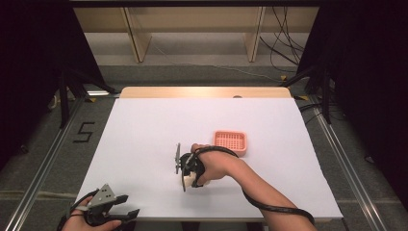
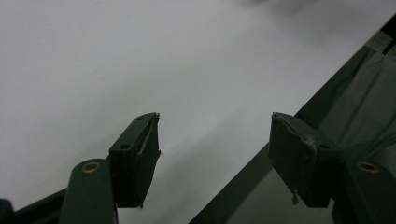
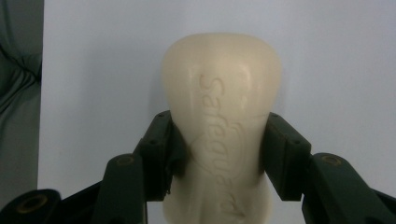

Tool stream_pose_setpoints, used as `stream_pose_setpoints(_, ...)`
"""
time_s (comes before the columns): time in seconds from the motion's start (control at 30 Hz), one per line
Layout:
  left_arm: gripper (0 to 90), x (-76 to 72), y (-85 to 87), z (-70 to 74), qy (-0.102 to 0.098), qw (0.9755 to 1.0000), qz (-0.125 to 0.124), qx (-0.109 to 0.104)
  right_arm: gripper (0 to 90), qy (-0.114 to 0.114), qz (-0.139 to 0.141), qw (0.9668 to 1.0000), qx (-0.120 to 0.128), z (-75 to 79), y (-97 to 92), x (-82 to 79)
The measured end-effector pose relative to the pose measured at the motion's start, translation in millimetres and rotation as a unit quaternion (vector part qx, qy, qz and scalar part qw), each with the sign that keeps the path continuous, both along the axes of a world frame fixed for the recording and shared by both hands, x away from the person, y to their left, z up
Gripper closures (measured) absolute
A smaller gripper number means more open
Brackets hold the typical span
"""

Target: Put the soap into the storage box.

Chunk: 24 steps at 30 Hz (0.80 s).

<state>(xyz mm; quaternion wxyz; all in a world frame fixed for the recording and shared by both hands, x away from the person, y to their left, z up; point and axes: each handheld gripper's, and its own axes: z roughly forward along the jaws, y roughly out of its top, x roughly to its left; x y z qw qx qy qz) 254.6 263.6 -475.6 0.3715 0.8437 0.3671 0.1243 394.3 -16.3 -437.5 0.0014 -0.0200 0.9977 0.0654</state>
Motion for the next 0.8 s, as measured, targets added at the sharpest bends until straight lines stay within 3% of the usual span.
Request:
stream_pose_setpoints(0.03,33.2,-1.3,-1.0,-0.3,0.006,0.9999,0.005,-0.009,50.6,0.003,-0.007,1.0000,0.004,-0.5,-1.9,-0.8)
stream_pose_setpoints(0.07,33.2,-0.6,-0.4,-0.1,0.004,1.0000,0.003,-0.005,50.6,-0.008,0.022,0.9997,-0.008,1.4,-6.1,2.5)
stream_pose_setpoints(0.13,33.2,-2.1,-0.7,0.2,0.014,0.9998,0.003,-0.011,50.6,-0.004,0.017,0.9998,-0.013,1.8,-8.0,2.0)
stream_pose_setpoints(0.17,33.2,-2.0,-0.8,-0.1,0.014,0.9998,0.005,-0.013,50.6,-0.010,0.030,0.9994,-0.013,2.3,-10.2,4.0)
stream_pose_setpoints(0.23,33.2,-2.1,-0.8,-0.2,0.015,0.9998,0.006,-0.014,50.6,-0.015,0.029,0.9993,-0.017,3.5,-15.0,4.4)
stream_pose_setpoints(0.3,33.2,-2.2,-0.8,-0.2,0.015,0.9998,0.006,-0.014,50.6,-0.005,0.005,0.9999,-0.008,4.1,-18.7,2.2)
stream_pose_setpoints(0.33,33.2,-2.1,-0.8,-0.2,0.014,0.9998,0.005,-0.013,50.6,-0.006,0.005,0.9998,-0.017,5.2,-20.9,2.2)
stream_pose_setpoints(0.37,33.2,-2.1,-0.8,-0.1,0.014,0.9998,0.005,-0.013,50.6,-0.012,0.030,0.9994,-0.012,4.9,-21.7,5.5)
stream_pose_setpoints(0.6,33.2,-1.9,-1.0,-0.4,0.013,0.9998,0.005,-0.012,50.6,-0.008,-0.008,0.9998,-0.018,8.7,-36.5,4.2)
stream_pose_setpoints(0.7,33.2,-0.8,-0.9,-0.9,0.007,0.9999,0.006,-0.007,50.6,-0.008,-0.003,0.9999,-0.014,10.7,-43.2,6.1)
stream_pose_setpoints(0.73,33.2,-0.1,-0.5,-0.8,0.003,1.0000,0.003,-0.003,50.6,-0.007,-0.015,0.9998,-0.015,11.7,-46.0,5.7)
stream_pose_setpoints(0.77,33.2,-1.2,-1.2,-0.9,0.009,0.9999,0.006,-0.010,50.6,-0.010,-0.016,0.9997,-0.017,12.7,-48.6,6.2)
stream_pose_setpoints(0.8,33.2,-2.1,-1.8,-1.1,0.016,0.9997,0.009,-0.018,50.6,-0.013,0.001,0.9998,-0.014,13.0,-50.3,8.9)
